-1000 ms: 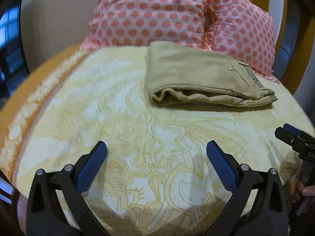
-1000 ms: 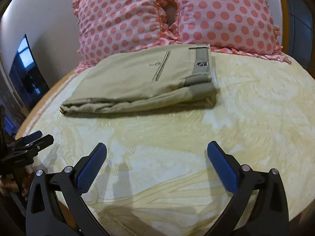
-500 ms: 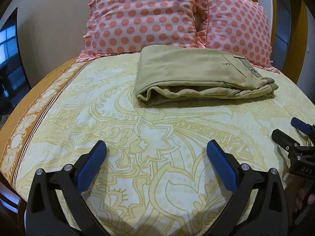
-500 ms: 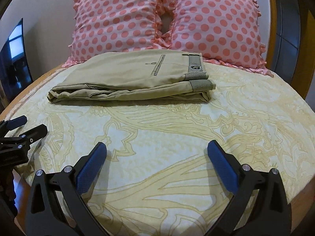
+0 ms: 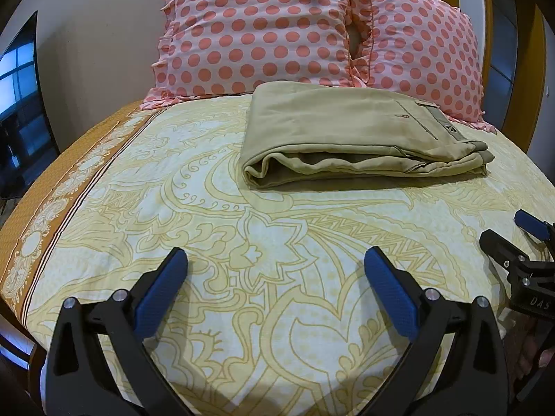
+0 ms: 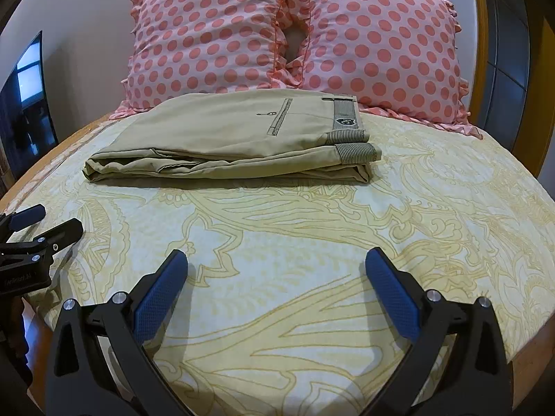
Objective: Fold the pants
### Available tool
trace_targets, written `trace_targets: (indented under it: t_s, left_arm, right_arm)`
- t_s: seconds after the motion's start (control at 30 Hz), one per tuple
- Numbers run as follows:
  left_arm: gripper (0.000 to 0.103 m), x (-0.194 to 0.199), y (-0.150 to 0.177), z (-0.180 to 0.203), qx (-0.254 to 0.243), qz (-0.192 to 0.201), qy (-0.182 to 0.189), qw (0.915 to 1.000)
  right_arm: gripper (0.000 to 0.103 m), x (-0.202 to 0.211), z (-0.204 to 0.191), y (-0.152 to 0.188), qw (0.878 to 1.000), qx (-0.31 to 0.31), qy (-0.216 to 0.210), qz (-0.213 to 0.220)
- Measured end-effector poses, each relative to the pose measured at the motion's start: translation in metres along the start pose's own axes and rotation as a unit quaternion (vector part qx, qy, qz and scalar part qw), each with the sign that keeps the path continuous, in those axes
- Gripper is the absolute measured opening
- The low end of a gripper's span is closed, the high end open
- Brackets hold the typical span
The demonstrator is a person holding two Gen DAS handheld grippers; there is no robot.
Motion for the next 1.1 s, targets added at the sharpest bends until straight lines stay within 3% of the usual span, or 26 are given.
trace_targets:
  t_s: [1.1]
  left_arm:
    - [0.101,-0.0001,-0.0022,-0.0033,0.005,0.011,-0.005,0.9999]
  right_arm:
    - [0.102,0.0008,-0.0023,-0.0012,1.000,0.000,0.000,0.003]
Point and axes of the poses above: each gripper's, at about its wrist camera, not at the fingertips, and x roughly against the way its jaws point, z to its right, y to its underside, the point moved 4 cm from there along -x, roughly the way its jaws point, and after that the axes turned 2 degrees about x, right-handed, at the moved point
